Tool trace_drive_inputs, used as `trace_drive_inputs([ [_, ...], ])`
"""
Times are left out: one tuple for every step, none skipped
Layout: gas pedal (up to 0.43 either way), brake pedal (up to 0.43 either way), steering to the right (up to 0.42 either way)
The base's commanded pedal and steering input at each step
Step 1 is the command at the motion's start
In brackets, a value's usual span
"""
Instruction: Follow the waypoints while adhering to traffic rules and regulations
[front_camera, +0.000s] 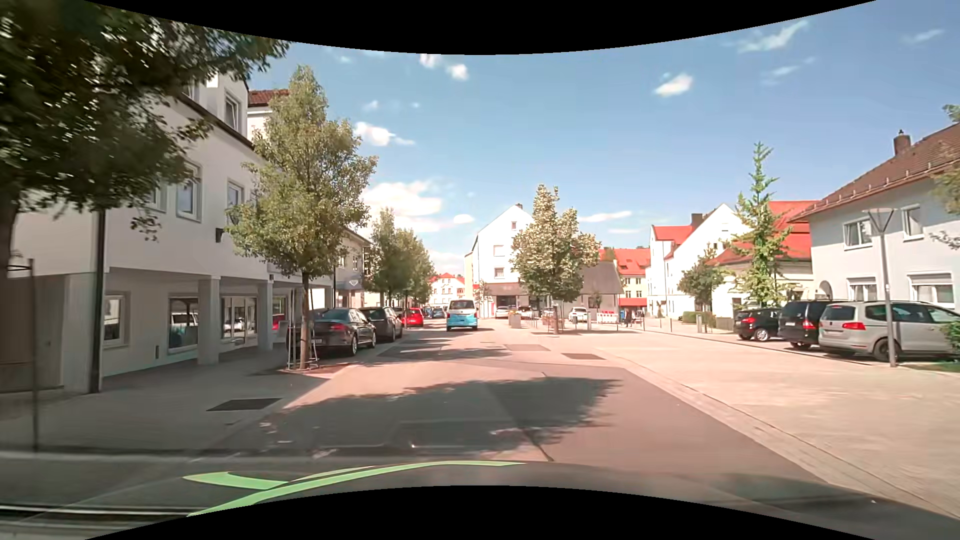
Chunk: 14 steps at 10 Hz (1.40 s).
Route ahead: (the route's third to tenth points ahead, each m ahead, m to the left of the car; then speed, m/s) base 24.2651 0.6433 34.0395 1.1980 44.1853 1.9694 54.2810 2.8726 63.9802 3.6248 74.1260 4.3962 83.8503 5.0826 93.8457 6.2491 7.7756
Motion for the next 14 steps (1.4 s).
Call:
trace_drive_inputs([
  [0.000,0.000,-0.013],
  [0.000,0.000,-0.013],
  [0.000,0.000,-0.012],
  [0.000,0.000,-0.011],
  [0.000,0.000,-0.010],
  [0.000,0.000,-0.010],
  [0.000,0.000,-0.010],
  [0.000,0.000,-0.010],
  [0.000,0.000,-0.010],
  [0.000,0.000,-0.010],
  [0.000,0.000,-0.010],
  [0.000,0.000,-0.010],
  [0.000,0.000,-0.010],
  [0.000,0.000,-0.010],
])
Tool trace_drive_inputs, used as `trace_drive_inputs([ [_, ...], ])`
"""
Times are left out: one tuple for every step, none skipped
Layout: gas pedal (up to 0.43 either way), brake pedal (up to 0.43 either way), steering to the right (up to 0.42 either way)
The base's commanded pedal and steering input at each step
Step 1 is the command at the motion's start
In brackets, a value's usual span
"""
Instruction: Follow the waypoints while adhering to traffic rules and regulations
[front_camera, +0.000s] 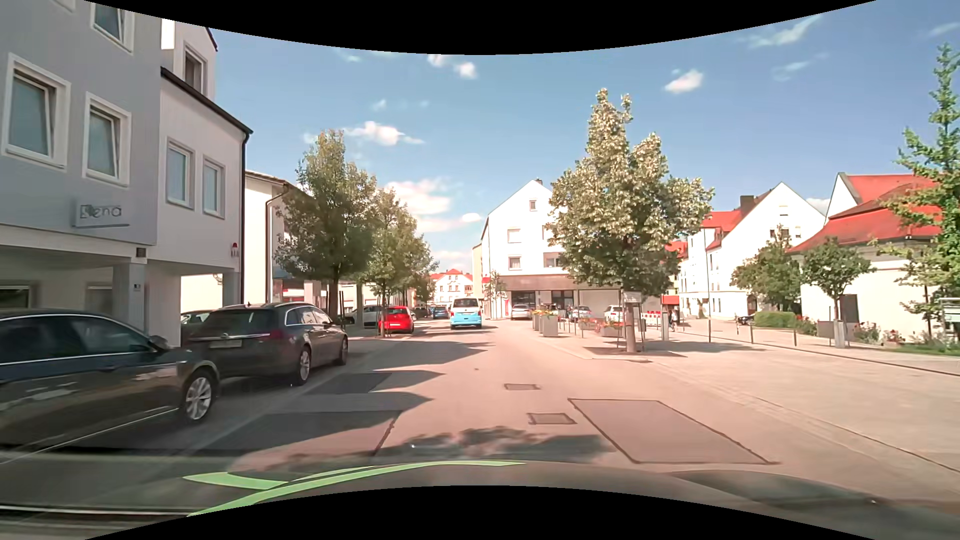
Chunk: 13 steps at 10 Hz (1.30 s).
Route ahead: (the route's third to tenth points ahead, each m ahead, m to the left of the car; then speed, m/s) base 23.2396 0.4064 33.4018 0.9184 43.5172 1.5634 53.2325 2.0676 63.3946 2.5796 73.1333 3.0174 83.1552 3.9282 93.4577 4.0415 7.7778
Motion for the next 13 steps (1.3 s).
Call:
trace_drive_inputs([
  [0.000,0.000,-0.009],
  [0.000,0.000,-0.010],
  [0.000,0.000,-0.010],
  [0.000,0.000,-0.010],
  [0.000,0.000,-0.009],
  [0.000,0.000,-0.009],
  [0.000,0.000,-0.009],
  [0.000,0.000,-0.009],
  [0.000,0.000,-0.009],
  [0.000,0.000,-0.009],
  [0.000,0.000,-0.009],
  [0.000,0.000,-0.010],
  [0.000,0.000,-0.010],
])
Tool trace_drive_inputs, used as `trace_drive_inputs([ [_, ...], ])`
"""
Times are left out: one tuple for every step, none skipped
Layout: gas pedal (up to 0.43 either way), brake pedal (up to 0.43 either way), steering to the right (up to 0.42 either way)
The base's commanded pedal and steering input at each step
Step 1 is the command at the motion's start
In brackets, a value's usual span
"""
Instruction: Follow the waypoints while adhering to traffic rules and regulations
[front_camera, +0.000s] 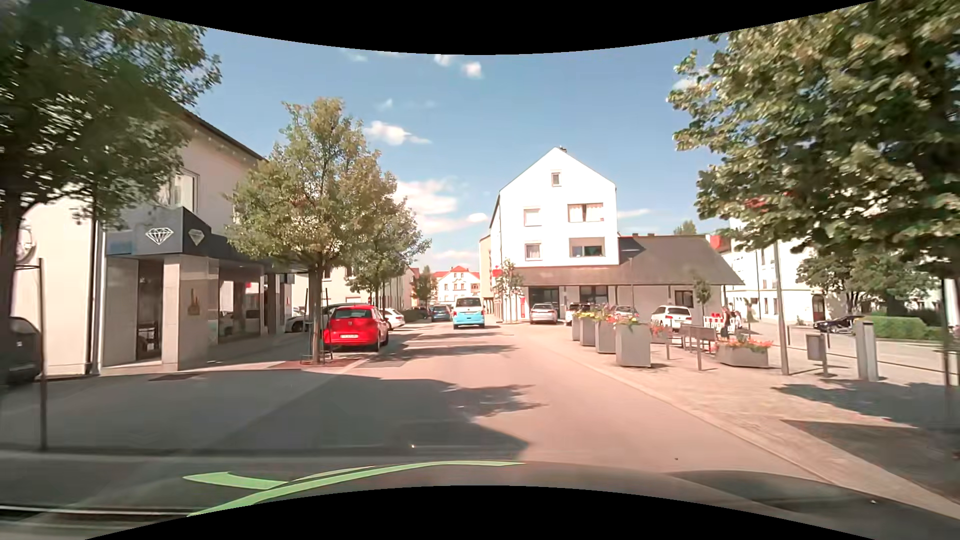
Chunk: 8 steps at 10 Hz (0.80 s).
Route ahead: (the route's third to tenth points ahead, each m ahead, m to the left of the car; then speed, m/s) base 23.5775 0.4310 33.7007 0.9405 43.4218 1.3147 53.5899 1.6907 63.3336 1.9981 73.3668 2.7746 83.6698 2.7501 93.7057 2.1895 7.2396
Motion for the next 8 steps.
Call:
trace_drive_inputs([
  [0.000,0.000,-0.010],
  [0.000,0.000,-0.010],
  [0.000,0.000,-0.010],
  [0.000,0.000,-0.010],
  [0.008,0.000,-0.010],
  [0.020,0.000,-0.010],
  [0.028,0.000,-0.010],
  [0.039,0.000,-0.010],
])
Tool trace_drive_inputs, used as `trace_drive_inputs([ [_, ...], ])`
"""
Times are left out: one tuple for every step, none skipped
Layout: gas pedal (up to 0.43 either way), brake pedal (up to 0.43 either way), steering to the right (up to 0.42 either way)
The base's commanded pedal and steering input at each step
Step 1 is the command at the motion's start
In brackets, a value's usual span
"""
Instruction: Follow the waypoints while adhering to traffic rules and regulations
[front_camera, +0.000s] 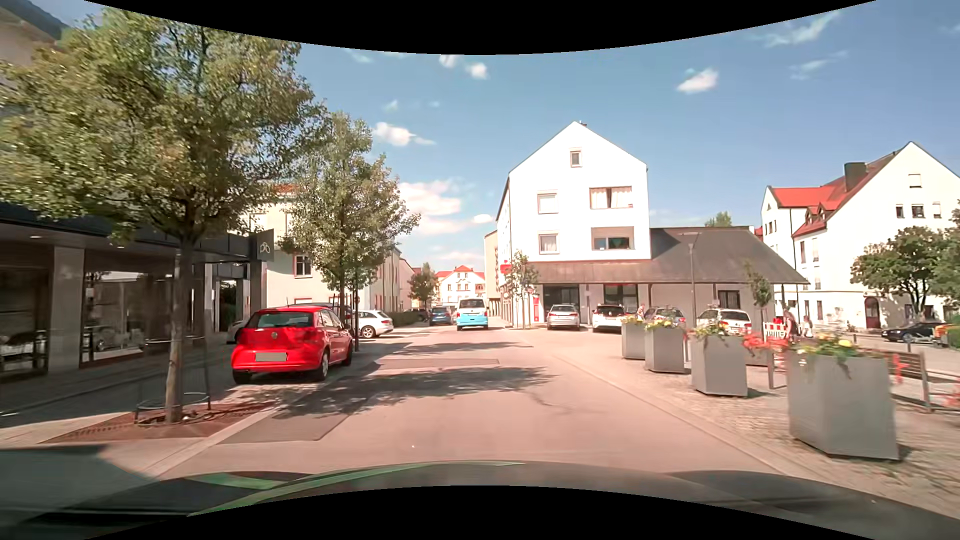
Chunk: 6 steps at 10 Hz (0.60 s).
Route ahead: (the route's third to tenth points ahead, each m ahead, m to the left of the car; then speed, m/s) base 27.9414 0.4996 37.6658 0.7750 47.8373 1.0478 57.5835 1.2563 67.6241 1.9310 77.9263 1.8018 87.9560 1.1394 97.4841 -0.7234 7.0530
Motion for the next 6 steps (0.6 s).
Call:
trace_drive_inputs([
  [0.039,0.000,-0.010],
  [0.047,0.000,-0.010],
  [0.047,0.000,-0.010],
  [0.059,0.000,-0.010],
  [0.059,0.000,-0.010],
  [0.059,0.000,-0.009],
])
